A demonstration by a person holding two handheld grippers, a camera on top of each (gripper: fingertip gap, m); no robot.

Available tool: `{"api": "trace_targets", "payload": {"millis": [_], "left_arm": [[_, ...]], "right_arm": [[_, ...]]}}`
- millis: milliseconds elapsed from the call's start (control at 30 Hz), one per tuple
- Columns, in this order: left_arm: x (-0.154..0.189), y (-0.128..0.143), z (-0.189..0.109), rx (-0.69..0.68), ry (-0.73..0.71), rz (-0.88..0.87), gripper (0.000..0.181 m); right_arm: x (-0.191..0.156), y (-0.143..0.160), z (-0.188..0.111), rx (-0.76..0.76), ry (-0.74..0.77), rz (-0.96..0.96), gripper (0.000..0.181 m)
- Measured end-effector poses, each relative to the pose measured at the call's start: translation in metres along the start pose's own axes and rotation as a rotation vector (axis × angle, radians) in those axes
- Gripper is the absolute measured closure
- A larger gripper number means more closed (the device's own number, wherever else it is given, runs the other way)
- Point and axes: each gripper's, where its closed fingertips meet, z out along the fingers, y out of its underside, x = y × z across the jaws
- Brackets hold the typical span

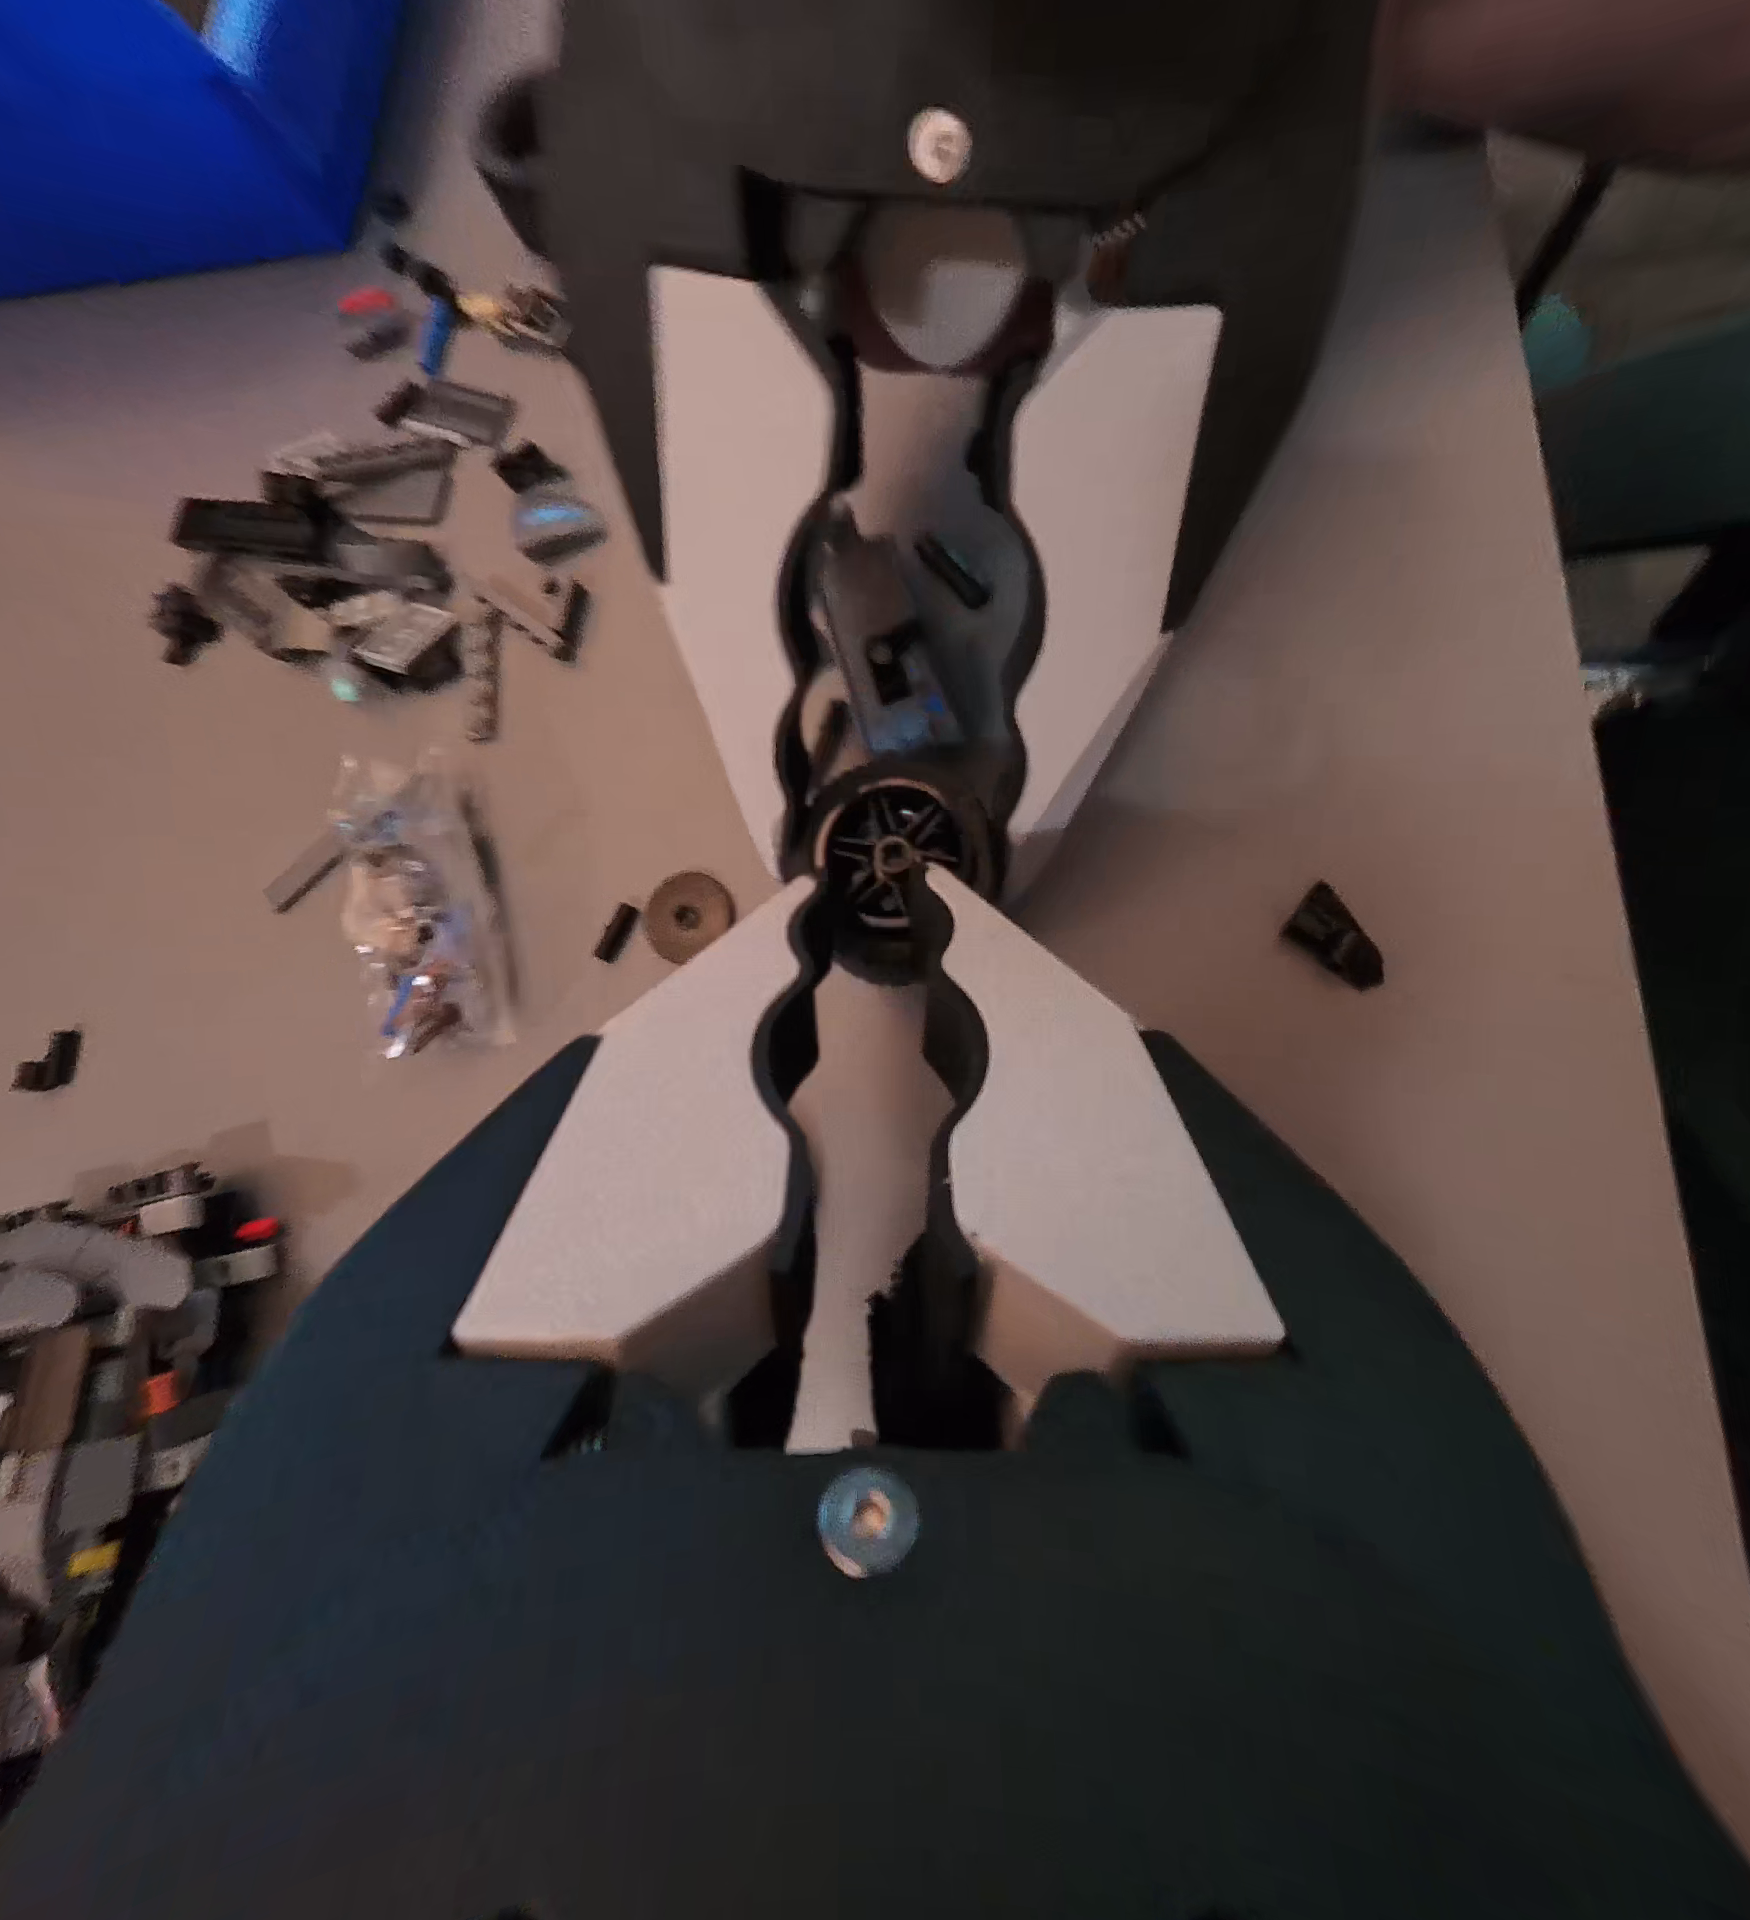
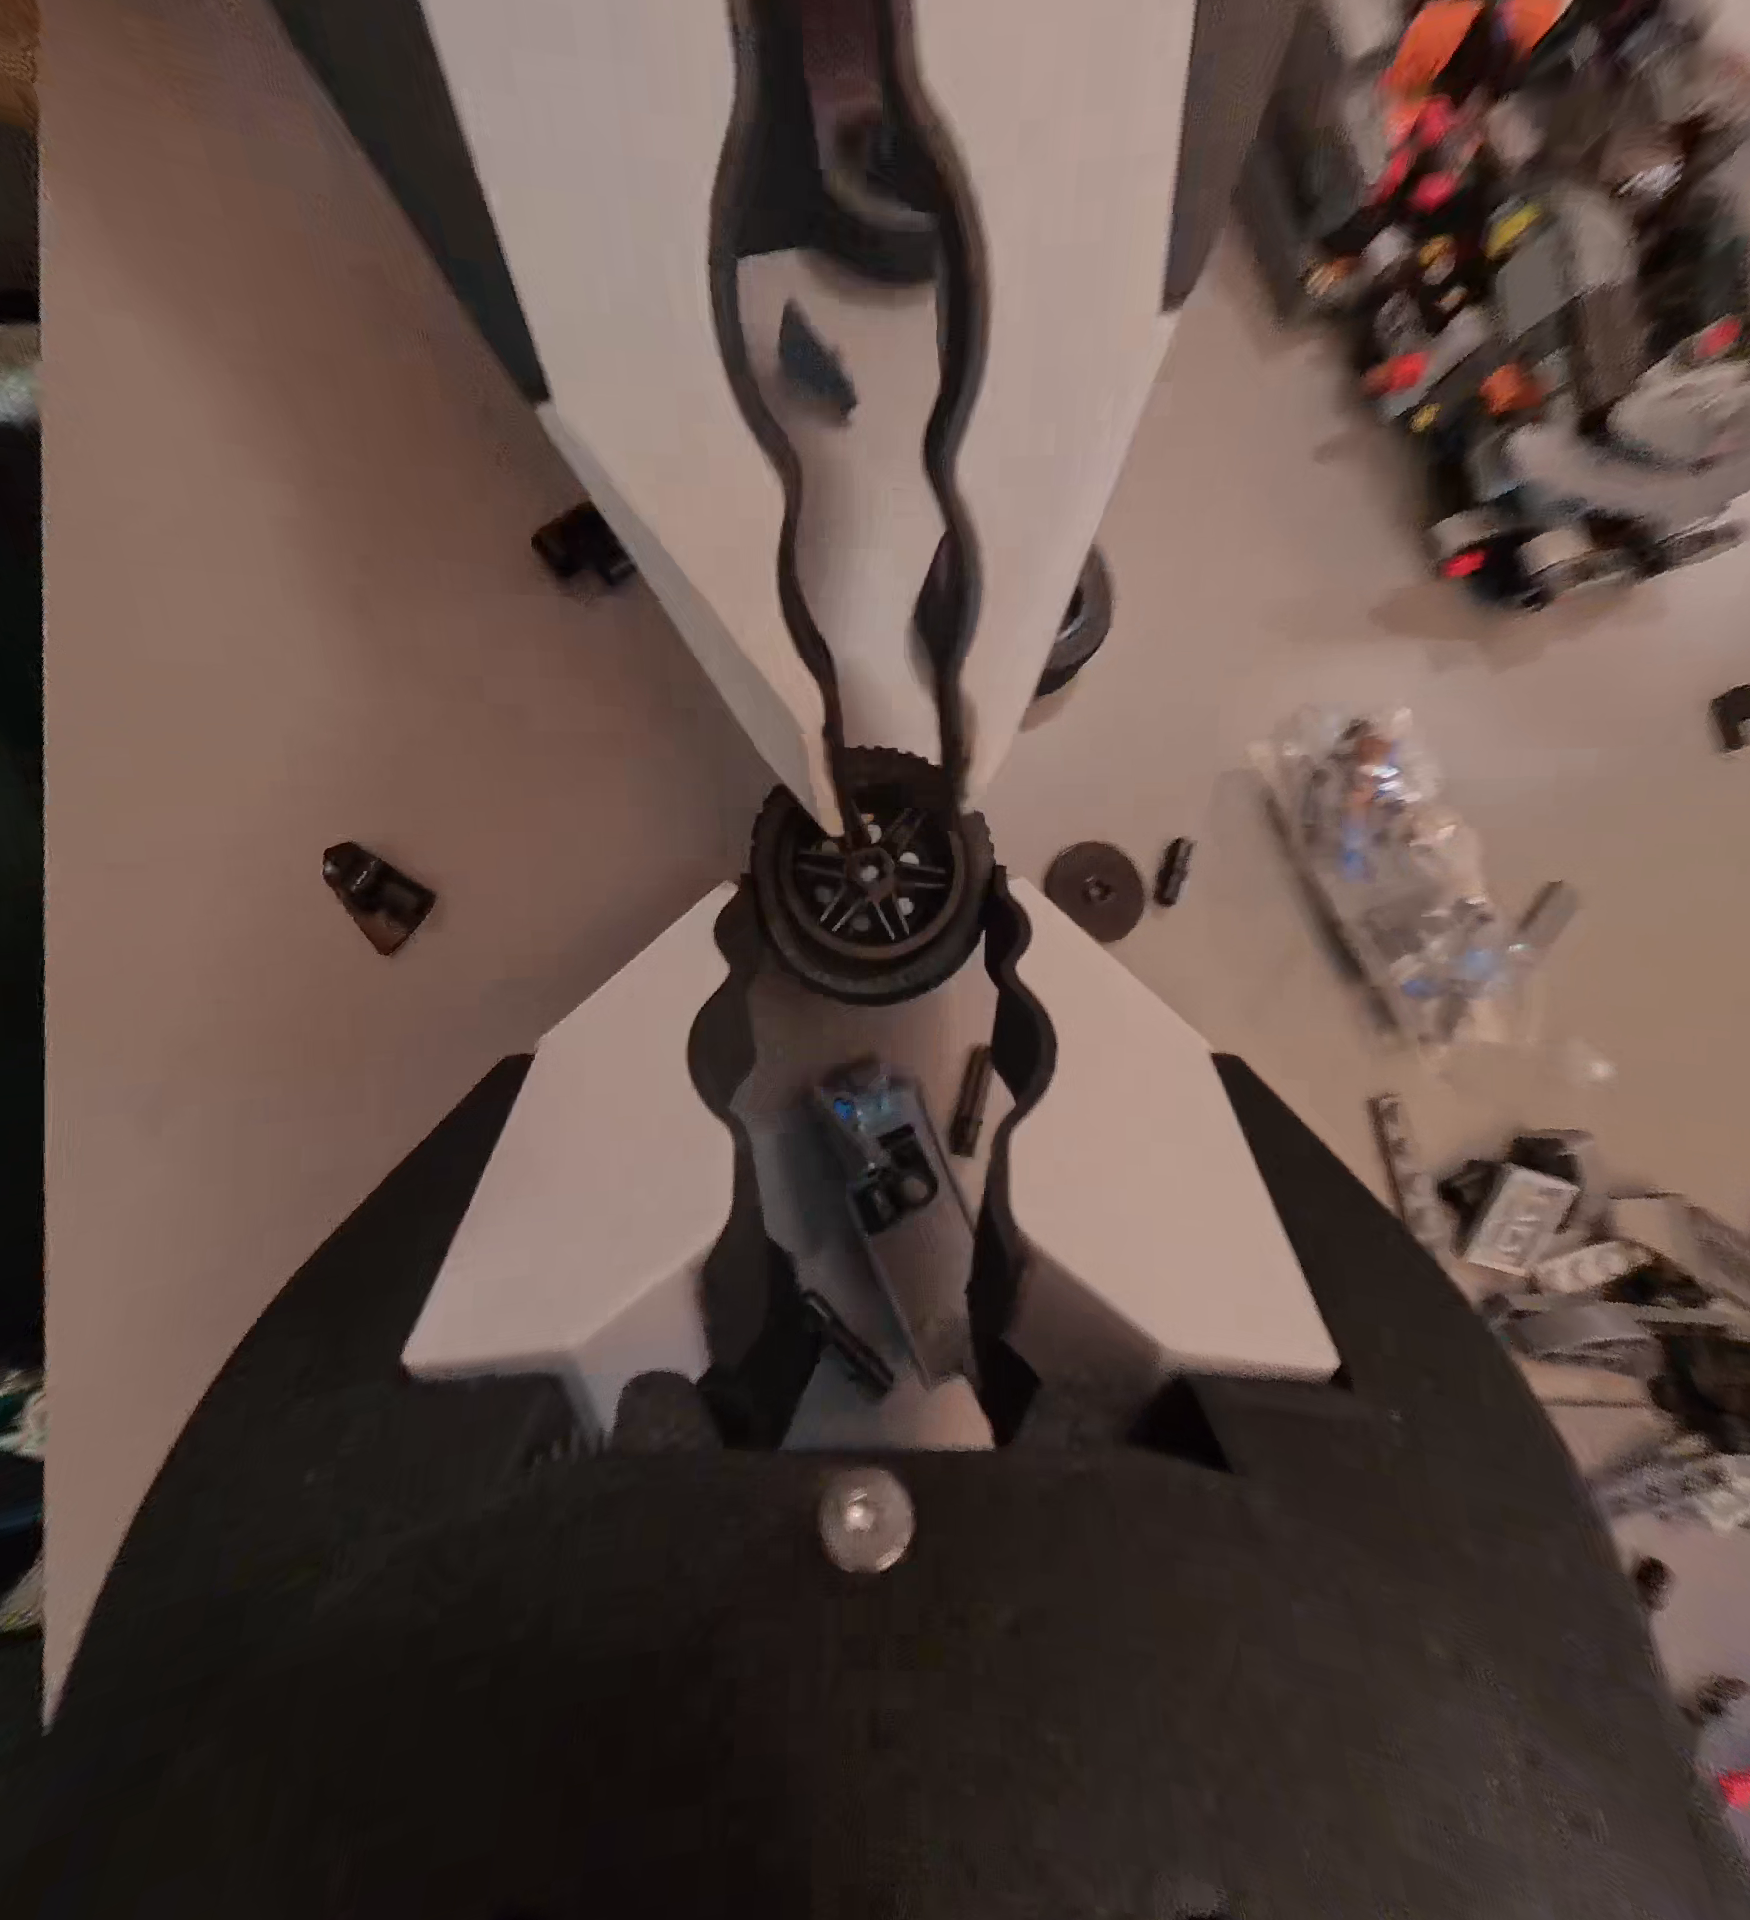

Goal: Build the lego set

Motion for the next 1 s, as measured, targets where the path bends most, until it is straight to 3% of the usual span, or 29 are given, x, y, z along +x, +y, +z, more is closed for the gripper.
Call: {"api": "trace_targets", "payload": {"millis": [133,233,367,467,567,733,1000], "left_arm": [[-0.029,-0.019,-0.024,0.148,-0.122,-0.114,0.145],[-0.035,-0.023,-0.027,0.214,-0.062,-0.268,0.132],[-0.025,-0.038,-0.031,0.330,0.122,-0.403,0.141],[-0.022,-0.040,-0.033,0.343,0.159,-0.410,0.147],[-0.025,-0.041,-0.034,0.356,0.135,-0.399,0.150],[-0.024,-0.050,-0.043,0.405,0.082,-0.279,0.152],[-0.006,-0.061,-0.044,0.434,0.086,-0.112,0.157]], "right_arm": [[0.020,-0.017,-0.016,0.066,0.193,-0.112,0.139],[0.037,-0.032,-0.035,0.119,0.393,-0.210,0.140],[0.038,-0.051,-0.054,0.156,0.588,-0.404,0.139],[0.038,-0.056,-0.058,0.149,0.651,-0.471,0.137],[0.032,-0.062,-0.067,0.261,0.575,-0.387,0.134],[0.031,-0.066,-0.088,0.523,0.272,-0.012,0.144],[0.020,-0.063,-0.081,0.567,-0.009,0.132,0.150]]}}
